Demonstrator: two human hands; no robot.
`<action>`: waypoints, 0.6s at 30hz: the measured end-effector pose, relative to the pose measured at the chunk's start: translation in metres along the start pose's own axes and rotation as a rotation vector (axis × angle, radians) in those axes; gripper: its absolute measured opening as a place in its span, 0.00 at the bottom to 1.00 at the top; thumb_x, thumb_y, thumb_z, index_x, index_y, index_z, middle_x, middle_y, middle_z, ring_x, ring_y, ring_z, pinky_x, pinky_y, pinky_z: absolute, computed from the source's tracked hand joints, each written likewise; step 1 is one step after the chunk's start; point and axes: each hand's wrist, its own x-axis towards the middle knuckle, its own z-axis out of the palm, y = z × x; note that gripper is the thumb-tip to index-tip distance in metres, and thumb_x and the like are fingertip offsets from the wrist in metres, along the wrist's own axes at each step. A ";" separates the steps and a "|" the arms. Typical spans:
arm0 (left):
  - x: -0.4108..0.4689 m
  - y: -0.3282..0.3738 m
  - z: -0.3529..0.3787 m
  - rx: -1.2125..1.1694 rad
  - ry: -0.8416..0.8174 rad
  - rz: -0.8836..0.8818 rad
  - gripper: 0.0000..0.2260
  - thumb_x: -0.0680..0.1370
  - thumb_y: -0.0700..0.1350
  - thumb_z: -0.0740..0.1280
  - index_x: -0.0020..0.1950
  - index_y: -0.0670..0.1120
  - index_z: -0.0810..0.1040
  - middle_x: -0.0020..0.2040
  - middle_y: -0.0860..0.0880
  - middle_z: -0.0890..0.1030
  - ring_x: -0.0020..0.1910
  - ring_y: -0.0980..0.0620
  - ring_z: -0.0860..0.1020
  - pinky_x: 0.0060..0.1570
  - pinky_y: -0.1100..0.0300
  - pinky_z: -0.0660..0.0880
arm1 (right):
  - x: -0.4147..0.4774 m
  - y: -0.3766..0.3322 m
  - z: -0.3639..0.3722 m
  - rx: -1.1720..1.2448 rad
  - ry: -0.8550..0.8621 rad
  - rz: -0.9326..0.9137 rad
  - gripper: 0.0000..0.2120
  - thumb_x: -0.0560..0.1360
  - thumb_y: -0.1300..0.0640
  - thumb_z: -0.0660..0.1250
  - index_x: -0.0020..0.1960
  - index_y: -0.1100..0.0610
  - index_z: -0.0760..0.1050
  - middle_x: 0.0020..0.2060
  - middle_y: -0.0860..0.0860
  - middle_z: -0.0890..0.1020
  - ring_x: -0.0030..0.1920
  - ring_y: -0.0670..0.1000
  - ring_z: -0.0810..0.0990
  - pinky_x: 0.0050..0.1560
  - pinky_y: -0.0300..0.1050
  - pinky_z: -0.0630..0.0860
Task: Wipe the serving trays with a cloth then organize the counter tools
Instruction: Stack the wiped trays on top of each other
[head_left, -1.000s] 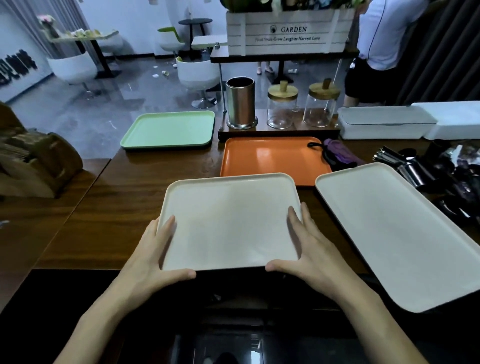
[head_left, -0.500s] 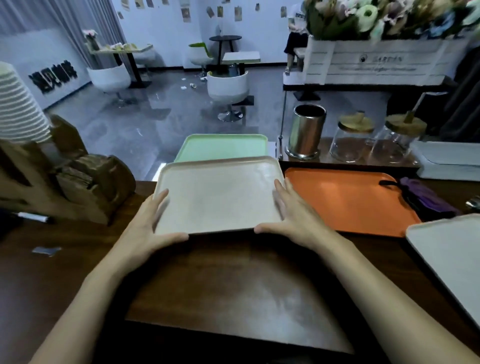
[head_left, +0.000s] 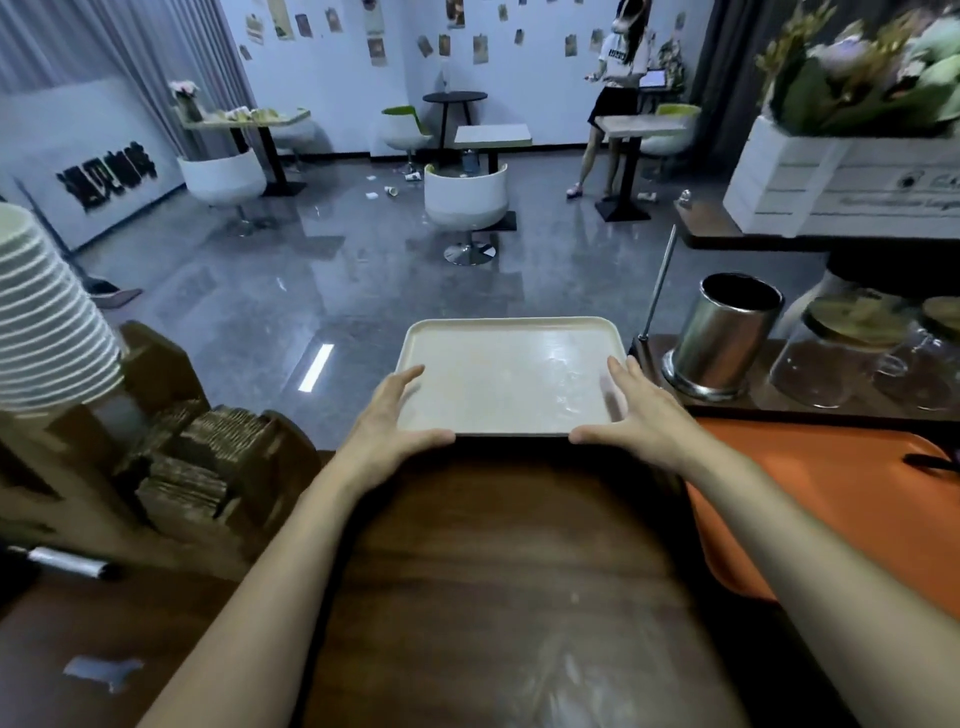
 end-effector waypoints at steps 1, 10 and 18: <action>0.006 -0.003 0.001 0.001 -0.002 -0.002 0.43 0.70 0.57 0.80 0.79 0.61 0.61 0.79 0.54 0.63 0.75 0.55 0.63 0.70 0.56 0.61 | 0.005 0.000 0.000 -0.004 0.001 0.003 0.61 0.63 0.36 0.79 0.83 0.53 0.47 0.82 0.54 0.46 0.81 0.55 0.50 0.78 0.48 0.49; 0.039 -0.020 0.007 -0.028 -0.035 -0.082 0.51 0.66 0.62 0.78 0.83 0.59 0.53 0.80 0.58 0.60 0.77 0.55 0.61 0.76 0.52 0.61 | 0.034 0.004 0.006 0.003 -0.026 0.040 0.60 0.64 0.36 0.78 0.83 0.50 0.47 0.82 0.50 0.44 0.81 0.54 0.50 0.77 0.51 0.52; 0.048 -0.035 0.016 0.033 -0.063 -0.061 0.57 0.62 0.71 0.75 0.83 0.60 0.48 0.81 0.61 0.56 0.78 0.53 0.60 0.77 0.42 0.60 | 0.036 0.017 0.017 -0.017 -0.054 0.062 0.60 0.65 0.36 0.78 0.83 0.52 0.45 0.82 0.51 0.43 0.81 0.53 0.50 0.76 0.46 0.52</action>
